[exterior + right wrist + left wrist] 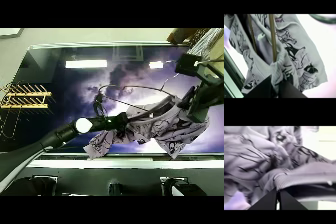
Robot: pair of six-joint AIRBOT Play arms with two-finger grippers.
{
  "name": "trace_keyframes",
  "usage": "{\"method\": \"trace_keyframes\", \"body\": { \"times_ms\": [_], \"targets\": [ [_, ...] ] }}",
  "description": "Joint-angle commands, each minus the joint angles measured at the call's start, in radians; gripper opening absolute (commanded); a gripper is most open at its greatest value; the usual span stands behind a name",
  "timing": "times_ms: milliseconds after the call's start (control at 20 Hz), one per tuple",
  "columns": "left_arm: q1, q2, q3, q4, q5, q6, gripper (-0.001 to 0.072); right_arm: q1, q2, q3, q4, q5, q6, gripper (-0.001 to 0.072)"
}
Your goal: Fold the clothes and pants, and hang the long-sleeved shirts on hangers.
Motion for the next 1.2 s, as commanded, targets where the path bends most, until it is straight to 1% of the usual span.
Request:
{"method": "trace_keyframes", "body": {
  "times_ms": [0, 100, 150, 250, 300, 400, 550, 650, 700, 800, 850, 1150],
  "targets": [
    [0.1, 0.019, 0.003, 0.069, -0.112, 0.007, 0.0023, 0.0, 0.016, 0.0, -0.015, 0.016, 0.037, 0.003],
    [0.128, 0.022, 0.025, 0.07, -0.137, 0.053, 0.0023, 0.0, 0.016, 0.0, -0.013, 0.019, 0.039, 0.003],
    [0.141, 0.021, 0.04, 0.081, -0.15, 0.063, 0.0023, 0.0, 0.016, 0.0, -0.013, 0.019, 0.039, 0.003],
    [0.169, 0.021, 0.074, 0.16, -0.185, 0.051, 0.0023, 0.0, 0.016, 0.0, -0.013, 0.021, 0.04, 0.003],
    [0.184, 0.021, 0.083, 0.191, -0.198, 0.03, 0.0023, 0.0, 0.016, 0.0, -0.013, 0.022, 0.04, 0.003],
    [0.216, 0.021, 0.097, 0.201, -0.212, 0.025, 0.0023, 0.0, 0.016, -0.003, 0.003, 0.018, 0.039, 0.003],
    [0.258, 0.021, 0.125, 0.209, -0.22, 0.043, 0.0023, 0.014, 0.016, -0.047, 0.033, 0.014, 0.035, 0.003],
    [0.283, 0.021, 0.15, 0.246, -0.232, 0.043, 0.0023, 0.056, 0.015, -0.075, 0.006, 0.002, 0.021, 0.003],
    [0.296, 0.019, 0.161, 0.261, -0.247, 0.042, 0.0023, 0.081, 0.014, -0.084, -0.019, -0.011, 0.03, 0.003],
    [0.319, 0.019, 0.172, 0.276, -0.279, 0.043, 0.0023, 0.115, 0.011, -0.089, -0.103, -0.047, 0.095, 0.003],
    [0.328, 0.02, 0.177, 0.292, -0.296, 0.043, 0.0023, 0.119, 0.009, -0.089, -0.128, -0.049, 0.1, 0.003],
    [0.36, 0.023, 0.204, 0.314, -0.324, 0.052, 0.0023, 0.119, -0.029, -0.089, -0.135, -0.018, 0.12, 0.0029]
  ]
}}
